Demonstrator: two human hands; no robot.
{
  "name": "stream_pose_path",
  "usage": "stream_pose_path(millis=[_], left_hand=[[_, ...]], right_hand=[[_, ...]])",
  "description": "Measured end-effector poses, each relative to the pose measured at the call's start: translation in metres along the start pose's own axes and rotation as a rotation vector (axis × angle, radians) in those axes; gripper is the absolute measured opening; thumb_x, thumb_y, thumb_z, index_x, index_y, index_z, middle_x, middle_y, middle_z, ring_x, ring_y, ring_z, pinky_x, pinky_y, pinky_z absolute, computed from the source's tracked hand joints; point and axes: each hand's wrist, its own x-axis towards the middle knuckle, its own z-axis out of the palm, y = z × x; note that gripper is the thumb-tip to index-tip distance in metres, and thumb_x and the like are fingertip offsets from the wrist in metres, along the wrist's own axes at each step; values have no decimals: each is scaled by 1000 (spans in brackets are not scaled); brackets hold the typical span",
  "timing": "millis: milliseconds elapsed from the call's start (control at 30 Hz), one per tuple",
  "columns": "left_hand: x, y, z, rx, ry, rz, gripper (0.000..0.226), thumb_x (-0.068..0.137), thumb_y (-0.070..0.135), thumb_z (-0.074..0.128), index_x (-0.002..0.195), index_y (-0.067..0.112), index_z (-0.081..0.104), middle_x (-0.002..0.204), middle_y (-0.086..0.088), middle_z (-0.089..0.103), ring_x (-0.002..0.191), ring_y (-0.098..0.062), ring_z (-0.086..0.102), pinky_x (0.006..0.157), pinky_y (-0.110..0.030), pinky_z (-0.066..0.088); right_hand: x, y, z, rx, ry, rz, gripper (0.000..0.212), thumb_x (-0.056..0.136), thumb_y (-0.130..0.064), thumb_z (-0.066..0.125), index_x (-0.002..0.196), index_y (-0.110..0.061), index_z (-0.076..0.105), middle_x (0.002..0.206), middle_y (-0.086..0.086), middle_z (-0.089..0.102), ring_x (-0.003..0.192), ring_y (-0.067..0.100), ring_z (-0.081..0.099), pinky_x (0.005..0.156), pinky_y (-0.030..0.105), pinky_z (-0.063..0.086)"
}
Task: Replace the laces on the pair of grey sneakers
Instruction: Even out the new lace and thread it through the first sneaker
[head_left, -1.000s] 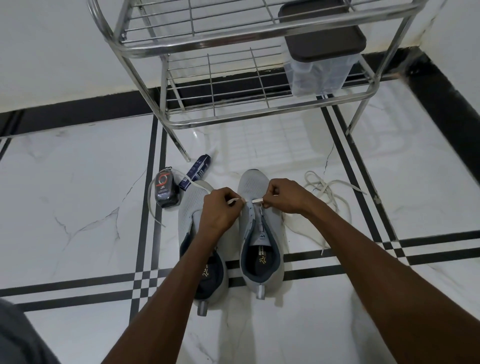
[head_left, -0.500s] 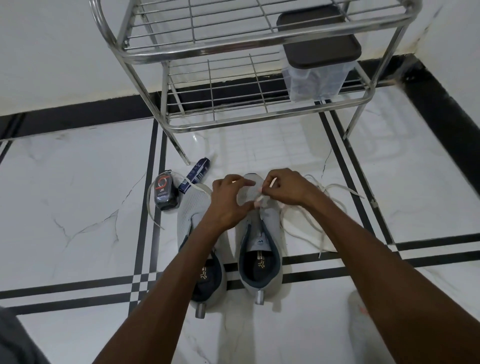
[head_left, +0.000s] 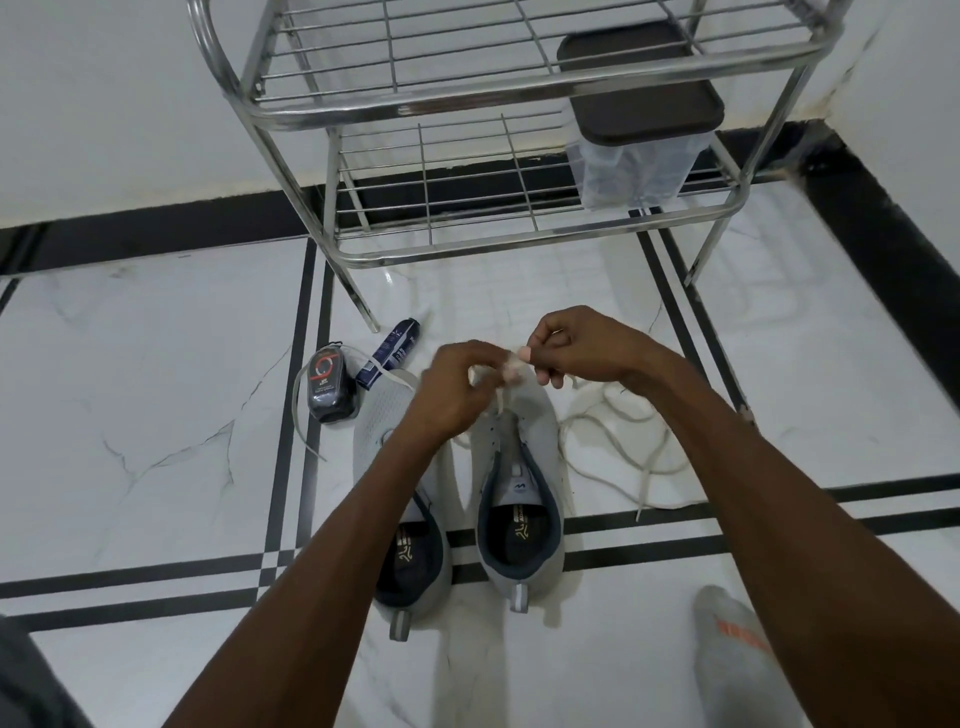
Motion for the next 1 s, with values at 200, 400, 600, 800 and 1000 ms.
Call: stream_pose_path(millis=[200,400,600,800,1000], left_hand=[[-16,-30,-28,167,229,-181,59,81,35,82,134,16,64,139,-9,61,130,-25,53,111,-39,39],[-10,-1,-11,-52,49,-55,20,94,29,71,101,12,80,106,3,75,101,-16,70,84,-25,52],[-18,-29,-33,195,112,-261,53,81,35,84,129,17,70,135,-9,65,128,-25,56,111,-43,41],[-14,13,-4,-84,-132,-22,17,89,24,78,106,21,78,100,14,77,98,3,69,82,-13,48],[-18,-9,-22,21,50,-146,12,92,19,73,89,14,83,71,10,74,66,-2,68,63,-9,44]], right_hand=[[-3,8,-2,82,2,11,29,95,-27,69,104,0,66,80,5,75,66,13,59,71,31,48],[2,4,0,149,-26,25,29,94,-30,71,103,-2,66,79,5,74,62,11,56,60,27,44],[-1,16,-1,134,-23,45,27,94,-26,70,103,-1,66,80,3,75,65,11,59,61,26,43],[4,9,9,106,-41,32,23,96,-25,68,102,-3,67,88,7,77,69,10,63,60,25,43],[4,17,-2,36,-35,54,16,94,-20,70,99,-5,70,87,5,78,69,9,64,66,29,45]])
